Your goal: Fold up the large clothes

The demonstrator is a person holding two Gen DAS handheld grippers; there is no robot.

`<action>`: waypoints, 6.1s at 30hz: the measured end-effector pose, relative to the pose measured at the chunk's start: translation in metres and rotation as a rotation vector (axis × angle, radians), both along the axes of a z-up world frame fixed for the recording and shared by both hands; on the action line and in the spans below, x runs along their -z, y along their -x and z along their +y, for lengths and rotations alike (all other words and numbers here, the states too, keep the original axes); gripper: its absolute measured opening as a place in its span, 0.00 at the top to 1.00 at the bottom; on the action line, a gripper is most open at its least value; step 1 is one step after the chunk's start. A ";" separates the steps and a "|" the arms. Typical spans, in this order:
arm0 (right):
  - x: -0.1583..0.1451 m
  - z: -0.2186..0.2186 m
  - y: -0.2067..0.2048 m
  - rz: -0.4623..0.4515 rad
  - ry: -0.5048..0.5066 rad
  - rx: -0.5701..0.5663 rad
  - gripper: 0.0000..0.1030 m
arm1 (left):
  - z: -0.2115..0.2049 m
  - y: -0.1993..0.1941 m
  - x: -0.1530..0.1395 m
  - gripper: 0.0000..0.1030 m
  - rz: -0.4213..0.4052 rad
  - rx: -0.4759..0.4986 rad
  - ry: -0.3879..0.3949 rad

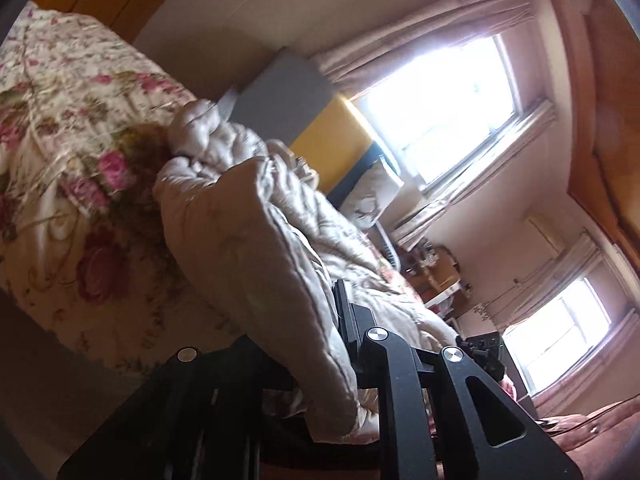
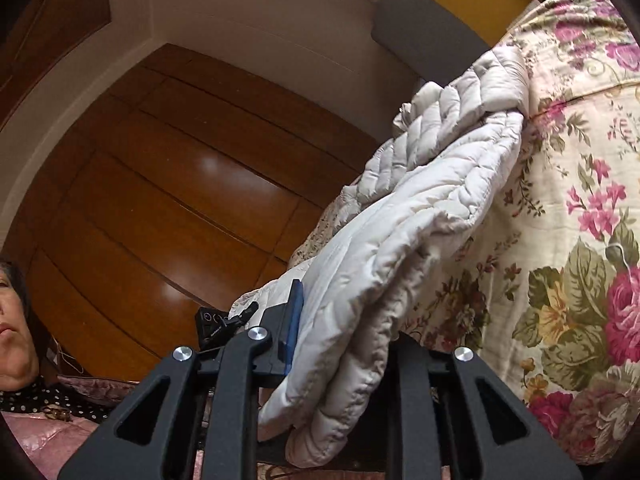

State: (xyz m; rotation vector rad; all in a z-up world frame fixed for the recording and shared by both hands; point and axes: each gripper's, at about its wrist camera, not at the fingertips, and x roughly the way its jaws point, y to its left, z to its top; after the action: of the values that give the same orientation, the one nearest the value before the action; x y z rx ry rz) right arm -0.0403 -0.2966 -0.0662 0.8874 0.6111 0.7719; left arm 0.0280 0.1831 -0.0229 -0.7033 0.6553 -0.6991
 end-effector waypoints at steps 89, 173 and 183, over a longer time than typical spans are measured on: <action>0.000 0.086 -0.175 0.164 0.961 0.207 0.62 | -0.179 -0.171 0.026 0.43 0.106 -0.043 -0.720; 0.023 0.055 -0.222 -0.040 0.873 0.458 0.32 | -0.102 -0.251 0.055 0.03 0.103 -0.332 -0.834; 0.037 0.045 -0.241 0.078 0.879 0.445 0.34 | -0.090 -0.261 0.067 0.03 0.180 -0.291 -0.695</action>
State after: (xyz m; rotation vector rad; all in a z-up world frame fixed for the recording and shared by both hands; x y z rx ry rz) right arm 0.2002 -0.2517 -0.1027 0.2124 0.7005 0.0249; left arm 0.2888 0.0929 -0.0895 -0.2042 0.8759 -0.1116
